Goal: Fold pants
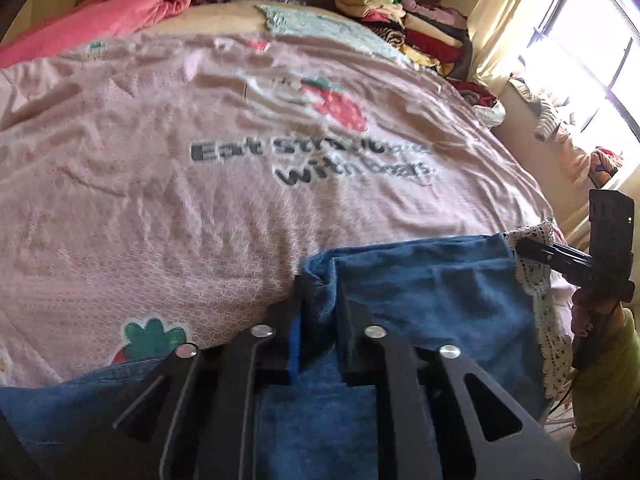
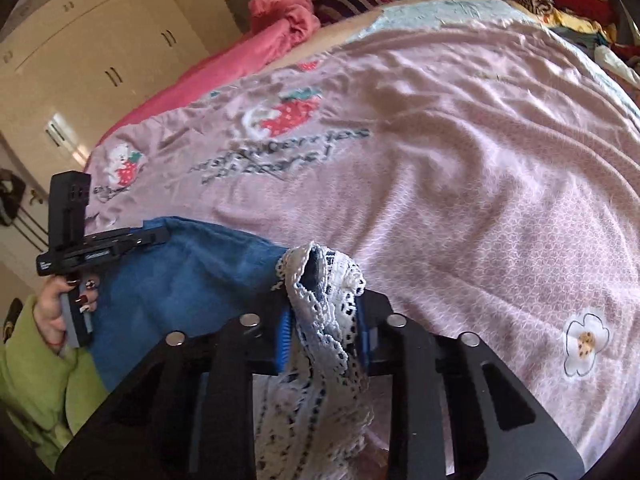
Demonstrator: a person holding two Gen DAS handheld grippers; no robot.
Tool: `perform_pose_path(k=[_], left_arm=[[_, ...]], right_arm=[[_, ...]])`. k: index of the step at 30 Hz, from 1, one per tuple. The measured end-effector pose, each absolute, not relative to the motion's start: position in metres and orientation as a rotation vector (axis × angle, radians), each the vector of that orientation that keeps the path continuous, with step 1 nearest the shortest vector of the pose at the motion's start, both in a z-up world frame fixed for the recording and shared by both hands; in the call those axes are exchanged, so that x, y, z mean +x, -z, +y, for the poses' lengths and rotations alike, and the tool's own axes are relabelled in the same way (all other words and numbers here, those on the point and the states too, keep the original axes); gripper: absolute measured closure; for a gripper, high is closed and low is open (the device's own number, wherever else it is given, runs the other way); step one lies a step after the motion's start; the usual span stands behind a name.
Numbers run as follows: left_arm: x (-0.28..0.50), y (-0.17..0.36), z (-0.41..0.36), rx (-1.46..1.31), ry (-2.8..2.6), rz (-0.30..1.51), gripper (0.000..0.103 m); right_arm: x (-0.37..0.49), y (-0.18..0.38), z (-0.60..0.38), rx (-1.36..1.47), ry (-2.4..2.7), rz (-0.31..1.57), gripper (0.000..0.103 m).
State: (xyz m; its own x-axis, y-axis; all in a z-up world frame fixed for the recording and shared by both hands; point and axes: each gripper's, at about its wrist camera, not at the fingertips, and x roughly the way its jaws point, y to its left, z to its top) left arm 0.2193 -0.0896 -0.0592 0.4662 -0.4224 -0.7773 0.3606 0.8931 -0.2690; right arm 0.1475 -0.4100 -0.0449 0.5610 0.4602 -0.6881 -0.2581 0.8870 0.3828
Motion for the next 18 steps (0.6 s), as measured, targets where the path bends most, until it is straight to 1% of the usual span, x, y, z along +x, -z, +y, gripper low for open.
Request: perform_pose_path(k=[2, 3, 5, 7, 12, 13, 15, 17, 18], left_arm=[[0.214, 0.041, -0.09, -0.032, 0.461, 0.895, 0.095], [0.214, 0.032, -0.092, -0.007, 0.449, 0.861, 0.096], [0.217, 0.024, -0.096, 0.023, 0.43, 0.842, 0.097], [0.226, 0.028, -0.099, 0.034, 0.41, 0.849, 0.097], [0.234, 0.053, -0.1, 0.054, 0.372, 0.892, 0.097], [0.235, 0.057, -0.101, 0.059, 0.364, 0.896, 0.093], [0.236, 0.066, -0.097, 0.072, 0.341, 0.896, 0.091], [0.237, 0.07, -0.09, 0.051, 0.328, 0.891, 0.078], [0.237, 0.069, -0.085, 0.035, 0.323, 0.884, 0.075]], right_arm=[[0.147, 0.031, -0.41, 0.227, -0.418, 0.84, 0.088], [0.148, 0.027, -0.409, 0.218, -0.412, 0.827, 0.088], [0.155, 0.018, -0.408, 0.193, -0.404, 0.812, 0.088], [0.167, 0.02, -0.405, 0.163, -0.385, 0.824, 0.088], [0.188, 0.054, -0.4, 0.118, -0.333, 0.937, 0.087], [0.189, 0.061, -0.401, 0.123, -0.323, 0.95, 0.085], [0.189, 0.067, -0.406, 0.148, -0.316, 0.949, 0.083], [0.189, 0.067, -0.408, 0.154, -0.313, 0.946, 0.08], [0.187, 0.064, -0.409, 0.153, -0.307, 0.941, 0.076]])
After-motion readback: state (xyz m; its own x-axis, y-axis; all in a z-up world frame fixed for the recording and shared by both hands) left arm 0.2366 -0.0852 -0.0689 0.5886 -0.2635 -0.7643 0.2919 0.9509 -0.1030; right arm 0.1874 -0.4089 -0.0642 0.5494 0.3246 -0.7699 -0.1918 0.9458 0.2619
